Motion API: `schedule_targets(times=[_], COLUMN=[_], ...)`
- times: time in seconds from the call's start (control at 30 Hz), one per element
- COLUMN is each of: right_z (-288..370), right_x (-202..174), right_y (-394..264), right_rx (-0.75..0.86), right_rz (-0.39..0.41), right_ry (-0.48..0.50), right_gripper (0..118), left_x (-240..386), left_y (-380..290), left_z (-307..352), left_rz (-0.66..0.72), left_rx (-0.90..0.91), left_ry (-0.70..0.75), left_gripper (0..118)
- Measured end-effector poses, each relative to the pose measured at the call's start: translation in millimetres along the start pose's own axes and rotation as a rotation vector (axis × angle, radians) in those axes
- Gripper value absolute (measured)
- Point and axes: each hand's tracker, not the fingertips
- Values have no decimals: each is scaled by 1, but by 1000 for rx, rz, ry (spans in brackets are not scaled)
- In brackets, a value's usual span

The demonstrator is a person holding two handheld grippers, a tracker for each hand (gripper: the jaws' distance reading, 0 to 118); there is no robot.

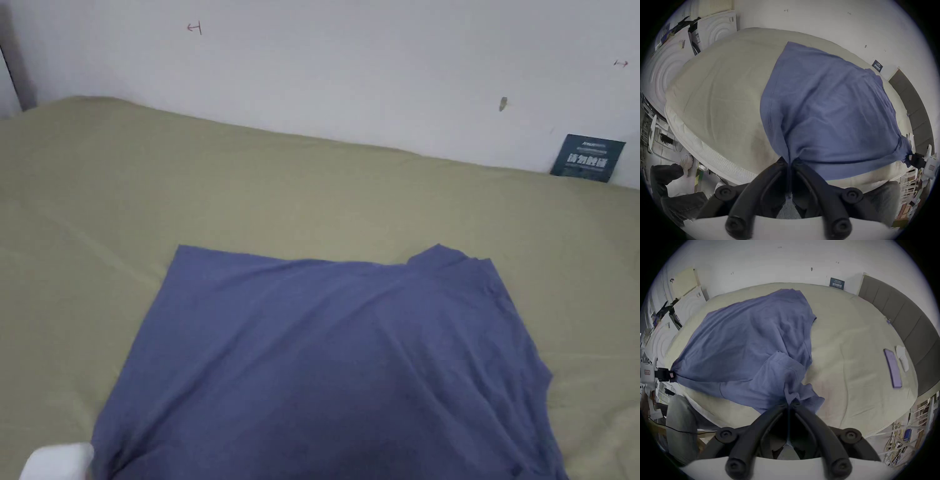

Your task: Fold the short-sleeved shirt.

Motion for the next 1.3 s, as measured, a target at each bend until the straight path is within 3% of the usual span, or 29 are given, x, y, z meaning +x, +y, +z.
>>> schedule_targets(times=[0.2,0.43,0.57,0.6,0.63,0.67,0.7,0.77,0.83,0.93,1.0,1.03,1.07,1.13,1.17,1.23,1.3], right_z=[9,-43,-82,-92,-100,-106,-109,-108,-86,-46,-18,-5,7,30,35,43,42], right_x=[2,6,6,8,9,12,13,13,14,-1,-12,-20,-26,-38,-42,-50,-51], right_y=[53,149,187,191,194,193,193,188,176,153,132,120,108,80,68,44,33], right_rx=[45,5,-50,-32,-20,-9,8,43,179,327,431,493,542,635,643,648,623], right_rz=[42,55,-11,-39,-84,-112,-120,-117,-92,-14,45,64,77,86,90,93,90], right_ry=[36,72,68,71,92,92,79,50,126,96,89,72,51,13,25,21,42], right_gripper=[1,1,2,10,30,75,99,103,95,82,54,34,5,0,0,0,0], left_x=[-3,8,14,13,10,7,8,0,-8,-10,-7,-5,-3,-1,3,6,10], left_y=[54,145,185,192,197,201,201,195,184,148,113,95,80,48,35,21,16], left_z=[20,-15,-46,-53,-60,-65,-66,-56,-34,15,49,66,78,92,96,94,80], left_rz=[-32,-97,-104,-84,-74,-55,-55,-28,16,-1,-25,-29,-29,5,18,-32,-92], left_rx=[45,7,-18,-6,0,24,37,97,142,347,493,557,604,672,690,615,557], left_ry=[-46,-60,-68,-66,-77,-61,-34,-6,-84,-81,-56,-49,-47,-15,50,-26,16], left_gripper=[6,6,10,22,47,82,91,91,91,90,86,81,62,0,0,0,0])
